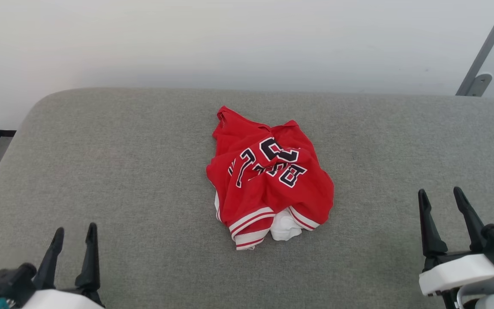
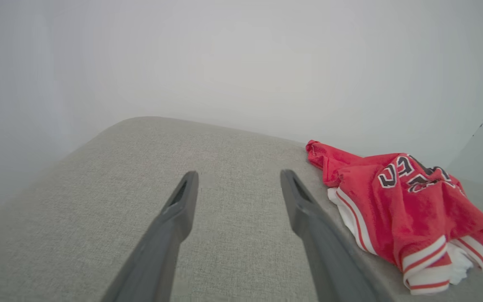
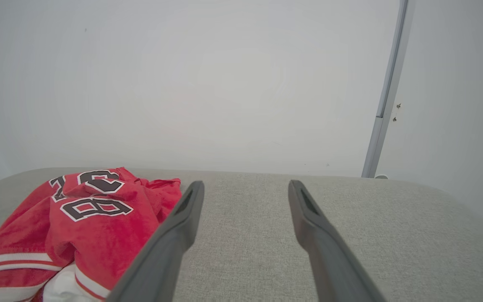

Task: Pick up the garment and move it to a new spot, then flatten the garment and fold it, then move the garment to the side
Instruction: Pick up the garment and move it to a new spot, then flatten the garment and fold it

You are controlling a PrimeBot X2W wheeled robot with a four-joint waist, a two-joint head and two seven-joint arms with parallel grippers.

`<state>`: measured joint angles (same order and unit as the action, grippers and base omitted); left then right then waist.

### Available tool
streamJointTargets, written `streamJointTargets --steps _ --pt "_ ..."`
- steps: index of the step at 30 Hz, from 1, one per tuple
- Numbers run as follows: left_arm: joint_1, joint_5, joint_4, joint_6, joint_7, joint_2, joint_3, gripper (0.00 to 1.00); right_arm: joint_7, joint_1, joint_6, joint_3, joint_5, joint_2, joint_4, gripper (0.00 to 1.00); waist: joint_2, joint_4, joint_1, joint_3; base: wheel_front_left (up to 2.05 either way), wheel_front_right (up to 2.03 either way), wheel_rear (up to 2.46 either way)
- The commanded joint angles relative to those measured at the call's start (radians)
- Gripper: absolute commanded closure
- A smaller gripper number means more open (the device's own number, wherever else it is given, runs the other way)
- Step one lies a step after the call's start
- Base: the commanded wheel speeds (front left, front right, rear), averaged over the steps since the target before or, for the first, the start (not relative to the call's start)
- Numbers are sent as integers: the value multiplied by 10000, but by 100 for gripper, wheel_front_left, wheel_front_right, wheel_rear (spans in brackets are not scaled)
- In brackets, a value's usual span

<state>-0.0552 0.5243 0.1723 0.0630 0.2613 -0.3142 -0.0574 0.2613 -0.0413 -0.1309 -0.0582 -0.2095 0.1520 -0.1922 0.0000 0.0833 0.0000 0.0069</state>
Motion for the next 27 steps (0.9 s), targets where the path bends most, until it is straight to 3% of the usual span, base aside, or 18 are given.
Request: streamJointTargets --steps 1,16,27 --pt "-169 -174 25 119 49 115 181 0 51 126 3 16 -68 -19 28 0 0 30 0 -22 0 0 0" --pt "-206 -803 -8 608 49 892 990 0 -49 108 3 608 -214 100 -119 0 0 322 0 72 0 0 0" --pt "173 -890 -117 675 49 1207 656 0 -1911 -810 3 3505 -1038 1124 -268 0 0 1234 0 590 0 0 0"
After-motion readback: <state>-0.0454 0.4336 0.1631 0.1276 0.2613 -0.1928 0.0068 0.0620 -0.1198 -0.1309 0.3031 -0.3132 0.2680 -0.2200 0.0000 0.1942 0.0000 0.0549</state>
